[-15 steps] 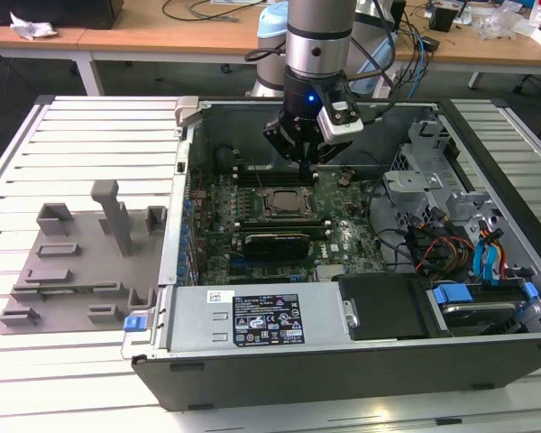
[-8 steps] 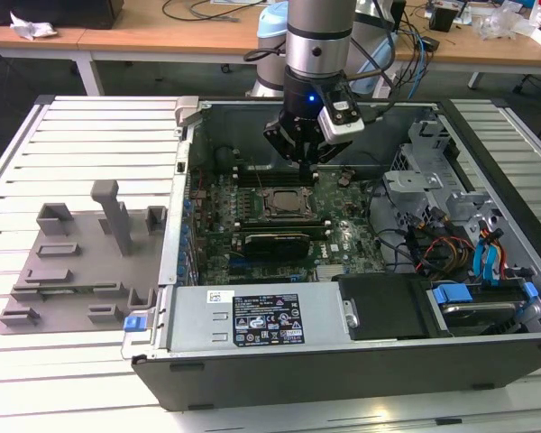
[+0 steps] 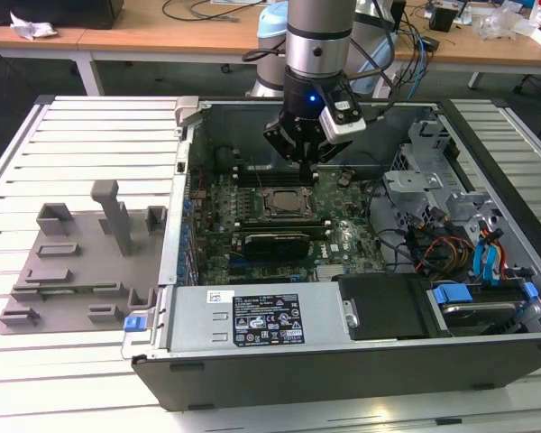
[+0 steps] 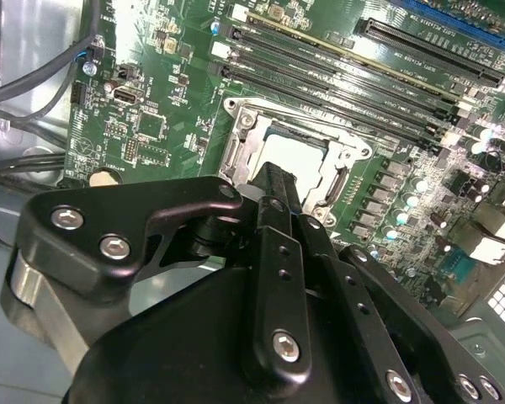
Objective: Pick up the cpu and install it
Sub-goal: 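Install the first cpu locking lever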
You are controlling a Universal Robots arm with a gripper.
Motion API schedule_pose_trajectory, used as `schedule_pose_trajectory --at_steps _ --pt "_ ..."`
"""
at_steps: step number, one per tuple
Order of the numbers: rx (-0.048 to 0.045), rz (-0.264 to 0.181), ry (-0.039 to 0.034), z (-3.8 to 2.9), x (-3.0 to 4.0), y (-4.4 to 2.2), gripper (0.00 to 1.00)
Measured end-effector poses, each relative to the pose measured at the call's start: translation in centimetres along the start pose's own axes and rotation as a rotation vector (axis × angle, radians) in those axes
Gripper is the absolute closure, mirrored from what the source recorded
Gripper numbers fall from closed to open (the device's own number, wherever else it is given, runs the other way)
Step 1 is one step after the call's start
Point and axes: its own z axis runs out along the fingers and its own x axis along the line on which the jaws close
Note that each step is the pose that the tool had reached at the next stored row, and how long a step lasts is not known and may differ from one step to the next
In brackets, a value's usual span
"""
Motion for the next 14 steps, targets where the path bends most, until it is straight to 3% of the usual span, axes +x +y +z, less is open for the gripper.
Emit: schedule_pose_trajectory --at_steps 14 --pt "-0.0022 -0.047 -0.0032 0.00 0.00 0.00 0.89"
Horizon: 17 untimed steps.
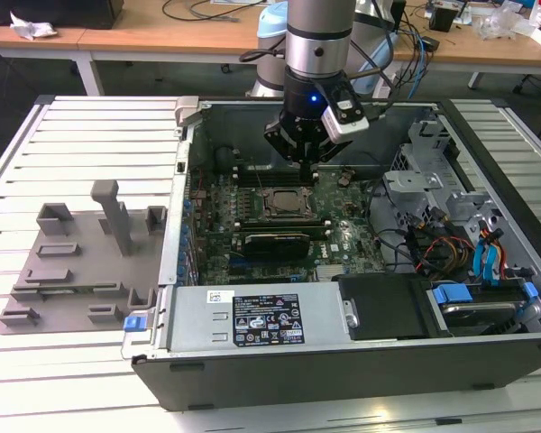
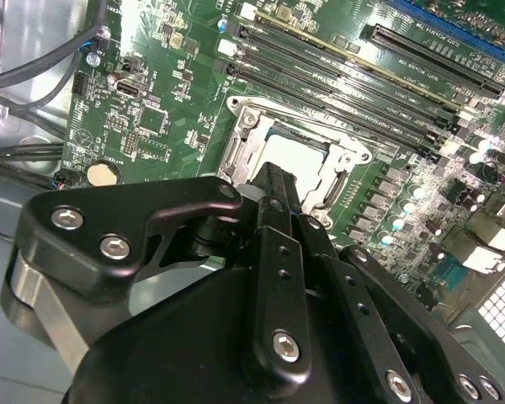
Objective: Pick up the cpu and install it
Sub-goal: 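Install the first cpu locking lever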
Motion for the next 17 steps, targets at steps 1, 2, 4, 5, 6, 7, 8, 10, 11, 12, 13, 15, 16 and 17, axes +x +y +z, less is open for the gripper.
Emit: schedule_pose_trajectory --at_steps 1,2,4,5,6,7,8,10,11,12,13,15,16,17 --pt "-0.0001 -0.002 -0.0002 0.00 0.00 0.00 0.89" --pt "-0.0003 -0.006 -0.0004 0.00 0.00 0.00 0.89" --pt "-0.0006 -0.014 -0.0010 0.00 0.00 0.00 0.89" --pt "-0.0008 -0.017 -0.0011 0.00 0.00 0.00 0.89" --pt "-0.0009 -0.019 -0.0013 0.00 0.00 0.00 0.89" --pt "-0.0011 -0.024 -0.0017 0.00 0.00 0.00 0.89" --pt "-0.0012 -0.026 -0.0018 0.00 0.00 0.00 0.89" --pt "-0.0015 -0.032 -0.0022 0.00 0.00 0.00 0.89" --pt "-0.0017 -0.037 -0.0026 0.00 0.00 0.00 0.89" --pt "-0.0019 -0.041 -0.0028 0.00 0.00 0.00 0.89" --pt "-0.0021 -0.046 -0.0032 0.00 0.00 0.00 0.89" --pt "-0.0026 -0.055 -0.0038 0.00 0.00 0.00 0.89" --pt "-0.0027 -0.058 -0.0040 0.00 0.00 0.00 0.89" --pt "-0.0028 -0.060 -0.0041 0.00 0.00 0.00 0.89"
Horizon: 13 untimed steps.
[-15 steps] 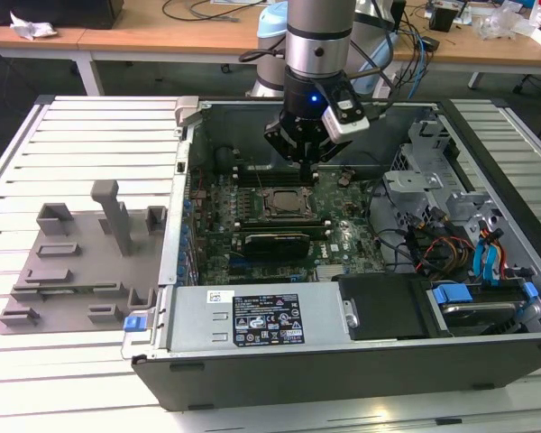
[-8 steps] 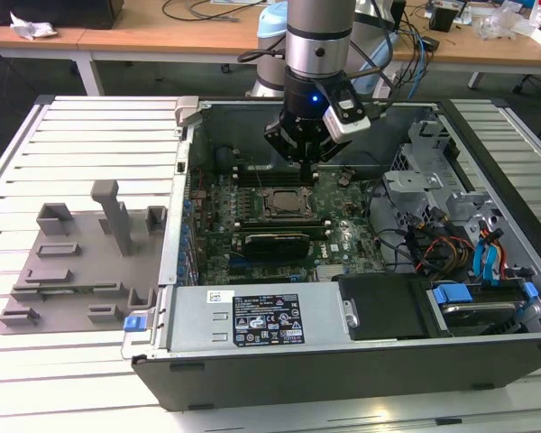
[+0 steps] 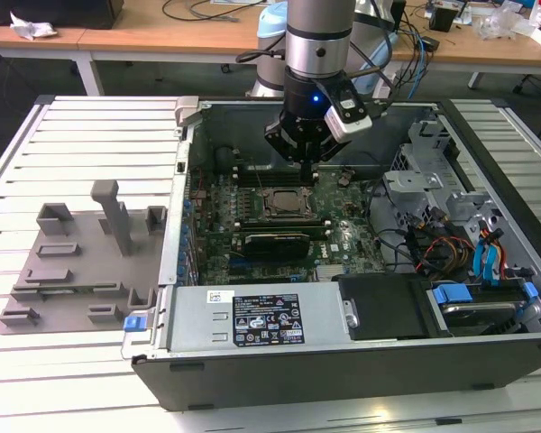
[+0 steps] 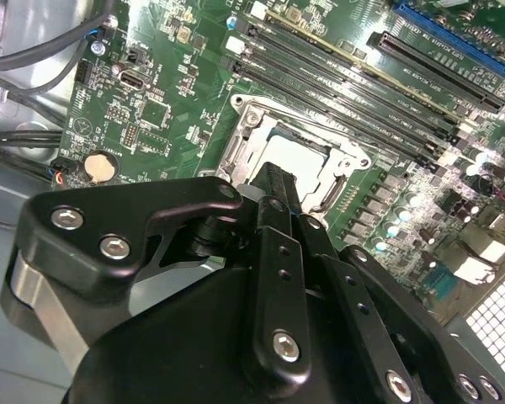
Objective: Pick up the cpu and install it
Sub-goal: 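Install the first cpu locking lever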
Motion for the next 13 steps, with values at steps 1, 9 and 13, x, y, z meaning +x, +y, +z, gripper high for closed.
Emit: schedule_pose_trajectory --at_steps 1,9,13 --pt "-0.0002 -0.005 -0.0003 0.00 0.00 0.00 0.89" --pt "-0.0046 -0.027 -0.0017 0.00 0.03 0.00 0.89" --pt "-0.0050 -0.027 -0.0017 0.00 0.03 0.00 0.89"
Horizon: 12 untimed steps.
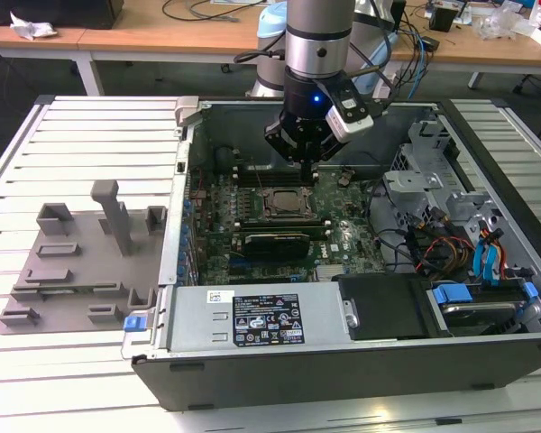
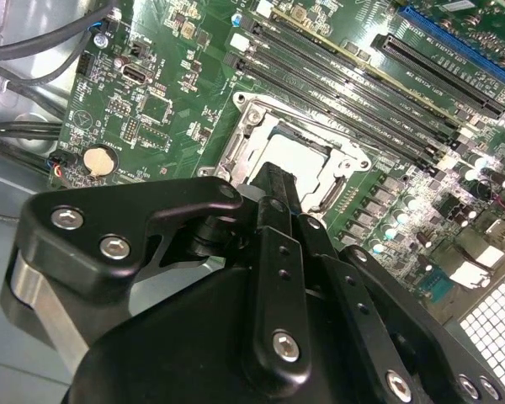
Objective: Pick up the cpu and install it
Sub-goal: 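Install the first cpu locking lever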
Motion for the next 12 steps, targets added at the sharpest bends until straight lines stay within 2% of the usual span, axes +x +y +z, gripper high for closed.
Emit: schedule_pose_trajectory --at_steps 8,12 --pt "-0.0006 0.000 0.0000 0.00 0.05 0.00 0.89" --pt "-0.0006 0.000 0.0000 -0.03 0.67 -0.03 0.89"
